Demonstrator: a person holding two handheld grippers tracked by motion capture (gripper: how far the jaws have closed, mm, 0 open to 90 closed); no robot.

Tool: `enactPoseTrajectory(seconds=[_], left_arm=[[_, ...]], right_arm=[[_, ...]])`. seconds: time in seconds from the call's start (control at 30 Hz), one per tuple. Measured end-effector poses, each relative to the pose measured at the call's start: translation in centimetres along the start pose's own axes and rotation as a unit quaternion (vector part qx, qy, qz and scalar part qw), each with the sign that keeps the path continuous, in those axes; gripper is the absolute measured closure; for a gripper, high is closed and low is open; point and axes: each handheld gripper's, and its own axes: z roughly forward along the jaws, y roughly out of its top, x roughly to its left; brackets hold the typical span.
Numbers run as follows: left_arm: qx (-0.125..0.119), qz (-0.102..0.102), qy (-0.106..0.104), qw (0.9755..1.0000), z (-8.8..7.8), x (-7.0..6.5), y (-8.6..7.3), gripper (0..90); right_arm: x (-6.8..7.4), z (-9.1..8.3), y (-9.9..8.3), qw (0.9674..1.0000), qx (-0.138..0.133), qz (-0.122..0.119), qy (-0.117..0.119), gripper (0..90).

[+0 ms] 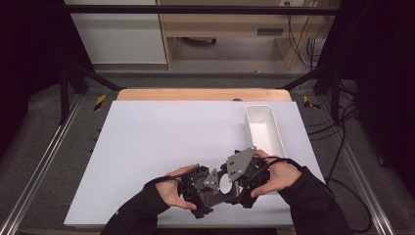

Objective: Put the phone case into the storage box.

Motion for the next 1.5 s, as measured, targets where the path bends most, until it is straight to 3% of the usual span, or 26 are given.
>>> enactPoseTrajectory(seconds=[0.43, 0.97, 1.33, 1.5], left_arm=[[0.008, 0.017, -0.003, 0.9998, 0.1, -0.1, 0.2, 11.2], [-0.015, 0.005, -0.001, 0.9999, 0.0, 0.0, -0.2, 11.5], [-0.035, -0.010, 0.005, 0.9993, -0.2, 0.3, -1.0, 11.5], [-0.053, -0.021, 0.001, 0.9984, -0.4, 0.5, -1.7, 11.5]], right_arm=[[0.1, 0.1, 0.1, 1.0000, 0.003, -0.004, 0.006, 12.1], [0.0, 0.0, 0.1, 1.0000, -0.009, 0.004, 0.001, 10.6], [-0.2, -1.2, -0.1, 0.9983, -0.054, 0.002, -0.022, 4.2], [-0.3, -2.0, -0.7, 0.9948, -0.087, 0.015, -0.050, 2.5]])
